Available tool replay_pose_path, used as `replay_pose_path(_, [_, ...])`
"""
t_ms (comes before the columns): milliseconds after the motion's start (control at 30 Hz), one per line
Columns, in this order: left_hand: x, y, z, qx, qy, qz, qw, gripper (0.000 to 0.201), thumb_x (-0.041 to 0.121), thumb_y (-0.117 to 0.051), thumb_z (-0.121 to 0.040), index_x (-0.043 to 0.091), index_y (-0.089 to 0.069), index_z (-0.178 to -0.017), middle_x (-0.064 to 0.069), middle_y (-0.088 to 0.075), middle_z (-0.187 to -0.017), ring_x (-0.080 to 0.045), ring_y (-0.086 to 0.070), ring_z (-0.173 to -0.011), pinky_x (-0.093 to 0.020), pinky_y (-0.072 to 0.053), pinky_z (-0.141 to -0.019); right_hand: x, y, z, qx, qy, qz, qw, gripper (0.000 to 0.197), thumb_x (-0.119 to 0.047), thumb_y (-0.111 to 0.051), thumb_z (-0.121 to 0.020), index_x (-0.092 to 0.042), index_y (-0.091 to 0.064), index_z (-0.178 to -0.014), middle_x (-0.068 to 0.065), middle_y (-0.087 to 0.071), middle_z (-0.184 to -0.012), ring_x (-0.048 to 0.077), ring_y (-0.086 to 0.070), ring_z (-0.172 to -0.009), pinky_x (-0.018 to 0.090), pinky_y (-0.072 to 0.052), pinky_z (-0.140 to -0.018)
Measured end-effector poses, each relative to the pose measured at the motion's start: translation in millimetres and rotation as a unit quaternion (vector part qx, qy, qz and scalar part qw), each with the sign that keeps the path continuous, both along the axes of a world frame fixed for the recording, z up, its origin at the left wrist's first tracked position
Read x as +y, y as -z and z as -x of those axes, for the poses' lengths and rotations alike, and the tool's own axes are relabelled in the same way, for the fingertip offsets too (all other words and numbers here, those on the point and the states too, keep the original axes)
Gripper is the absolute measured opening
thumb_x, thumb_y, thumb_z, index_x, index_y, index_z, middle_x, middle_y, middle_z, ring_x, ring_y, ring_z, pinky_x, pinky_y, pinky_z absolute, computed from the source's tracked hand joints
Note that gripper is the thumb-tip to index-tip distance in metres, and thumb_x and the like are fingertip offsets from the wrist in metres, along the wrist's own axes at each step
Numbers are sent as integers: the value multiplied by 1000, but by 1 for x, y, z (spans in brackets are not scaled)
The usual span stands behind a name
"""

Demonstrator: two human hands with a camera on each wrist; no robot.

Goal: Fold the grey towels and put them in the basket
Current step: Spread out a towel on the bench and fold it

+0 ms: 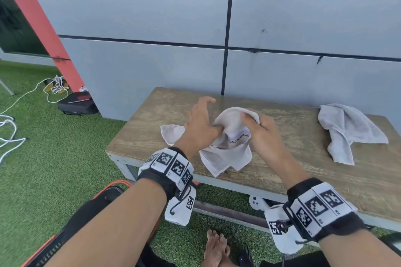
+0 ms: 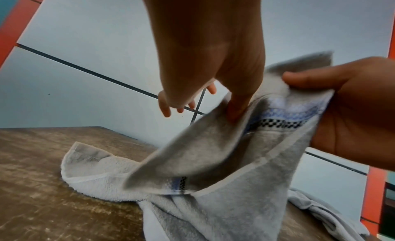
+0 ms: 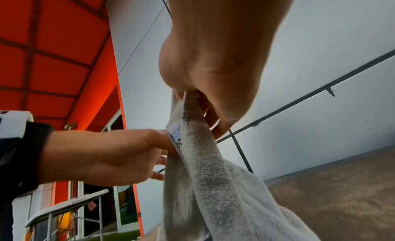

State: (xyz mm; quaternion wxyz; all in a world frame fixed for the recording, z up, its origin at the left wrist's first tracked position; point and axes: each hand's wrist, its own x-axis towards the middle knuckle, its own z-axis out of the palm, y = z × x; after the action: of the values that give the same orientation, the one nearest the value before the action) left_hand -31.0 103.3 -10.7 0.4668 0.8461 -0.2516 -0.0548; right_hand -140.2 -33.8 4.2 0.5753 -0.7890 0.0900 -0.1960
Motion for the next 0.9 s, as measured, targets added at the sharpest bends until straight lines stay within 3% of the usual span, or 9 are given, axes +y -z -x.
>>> replay_pose_path(100, [-1,4,-10,21,13,-41,999,15,38,-67,-85,40,-65,-100,2,-70,-109,-23,-63,-107,-51,-49,-98,-8,-3,1,-27,17,-27,999,36,-19,-49,-105,-30,-73,-81,-16,-69,-71,1,-62,-69,17,-47,-68])
replay_pose_path(200, [2,8,-16,54,-6,-13,998,18,35,-63,-97,18,-71,-97,0,-72,-94,-21,-69,-90,-42,-57,-83,-17,0,2,-25,70,-67,995,59,-21,-52,-104,-33,-58,-47,-20,-48,-47,-2,-44,-47,17,-34,-53])
replay_pose_path(267, [3,11,-19,36,-17,-5,999,17,32,-61,-98,17,-67,-96,3,-68,-89,-13,-63,-78,-29,-50,-66,-27,7,4,-14,123,-77,989,51,-25,-54,-104,-26,-51,-53,-20,-41,-47,-1,-37,-48,25,-29,-55])
replay_pose_path(333, [3,13,-22,9,-34,-9,999,12,27,-60,-99,17,-65,-95,7,-63,-83,-6,-55,-69,-22,-38,-59,-38,17,6,-3,161,-98,982,37,-29,-54,-103,-16,-62,-70,-15,-54,-61,4,-47,-60,28,-34,-60])
replay_pose_path(500, [8,27,-33,-28,-80,-51,995,18,23,-58,-99,19,-59,-81,7,-57,-72,-13,-52,-67,-27,-37,-60,-52,34,14,25,211,-156,965,29,-29,-53,-104,-19,-71,-84,-6,-72,-84,14,-65,-80,33,-49,-75])
replay_pose_path(633, [20,37,-38,-11,-96,-57,994,27,23,-58,-99,19,-54,-73,7,-50,-65,-14,-47,-61,-26,-32,-54,-60,44,19,25,223,-137,965,26,-26,-52,-103,-16,-70,-88,-2,-71,-89,18,-62,-85,37,-48,-81])
replay_pose_path(767, [29,42,-33,17,-105,-36,994,15,27,-56,-102,18,-58,-90,4,-58,-78,-12,-54,-67,-27,-41,-55,-60,49,24,49,202,-115,971,27,-21,-58,-97,6,-56,-91,6,-49,-80,18,-43,-76,36,-34,-73])
replay_pose_path(833, [33,44,-31,35,-104,-24,994,16,30,-53,-103,16,-58,-98,-1,-64,-84,-18,-63,-71,-31,-52,-56,-56,48,26,73,174,-116,975,21,-16,-59,-97,5,-60,-95,8,-56,-84,19,-48,-78,36,-38,-74])
replay_pose_path(900, [34,42,-27,39,-100,-30,994,16,30,-52,-103,15,-56,-103,-5,-65,-85,-21,-66,-69,-26,-49,-50,-52,48,27,90,156,-112,977,14,-15,-60,-98,-3,-68,-98,11,-66,-90,19,-56,-82,35,-44,-75])
